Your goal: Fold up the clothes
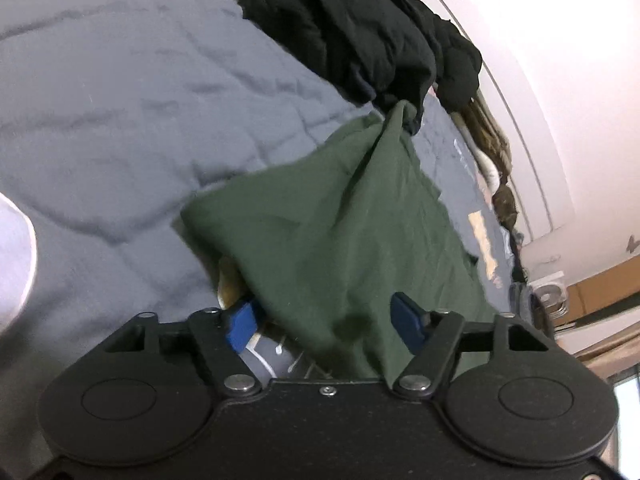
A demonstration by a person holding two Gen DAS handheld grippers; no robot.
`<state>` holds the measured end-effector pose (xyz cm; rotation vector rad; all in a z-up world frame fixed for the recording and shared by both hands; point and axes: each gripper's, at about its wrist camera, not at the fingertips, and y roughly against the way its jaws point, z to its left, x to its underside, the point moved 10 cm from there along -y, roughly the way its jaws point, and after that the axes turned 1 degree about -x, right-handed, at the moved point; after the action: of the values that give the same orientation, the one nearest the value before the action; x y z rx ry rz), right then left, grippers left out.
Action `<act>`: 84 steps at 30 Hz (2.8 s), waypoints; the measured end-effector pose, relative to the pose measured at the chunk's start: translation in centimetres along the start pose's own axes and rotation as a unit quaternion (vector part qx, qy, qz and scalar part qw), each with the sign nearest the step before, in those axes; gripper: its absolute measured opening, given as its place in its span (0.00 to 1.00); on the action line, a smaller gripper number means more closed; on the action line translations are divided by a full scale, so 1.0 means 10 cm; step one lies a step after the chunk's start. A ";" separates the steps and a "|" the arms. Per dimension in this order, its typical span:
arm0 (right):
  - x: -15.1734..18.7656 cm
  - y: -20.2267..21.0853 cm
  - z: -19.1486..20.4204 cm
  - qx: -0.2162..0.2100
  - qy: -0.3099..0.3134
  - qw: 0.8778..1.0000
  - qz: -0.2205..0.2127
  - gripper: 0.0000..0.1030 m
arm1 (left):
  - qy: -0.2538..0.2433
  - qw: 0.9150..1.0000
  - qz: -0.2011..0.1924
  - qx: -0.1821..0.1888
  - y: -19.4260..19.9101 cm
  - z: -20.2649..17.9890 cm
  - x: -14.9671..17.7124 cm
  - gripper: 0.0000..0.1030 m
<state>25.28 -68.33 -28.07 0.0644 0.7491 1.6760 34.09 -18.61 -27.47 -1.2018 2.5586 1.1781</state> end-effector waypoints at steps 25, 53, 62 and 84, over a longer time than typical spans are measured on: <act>-0.01 0.05 0.10 0.035 0.078 0.996 0.019 0.12 | -0.077 0.990 -0.096 -0.067 0.71 0.07 -0.57 0.44; -0.05 0.18 0.29 0.080 0.240 0.967 0.037 0.22 | -0.226 0.966 -0.065 -0.104 0.29 0.01 -0.52 0.29; -0.17 0.39 0.63 0.078 0.334 0.938 0.058 0.22 | -0.302 0.942 -0.109 -0.100 0.54 -0.53 -0.78 0.53; -0.82 -1.19 1.24 0.011 0.398 0.915 0.063 0.42 | -0.414 0.910 0.033 -0.020 -1.31 -1.03 -1.23 0.53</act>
<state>43.05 -69.71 -21.36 -0.6036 1.3900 1.8116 53.96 -23.01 -23.75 -0.4396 1.9289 1.3654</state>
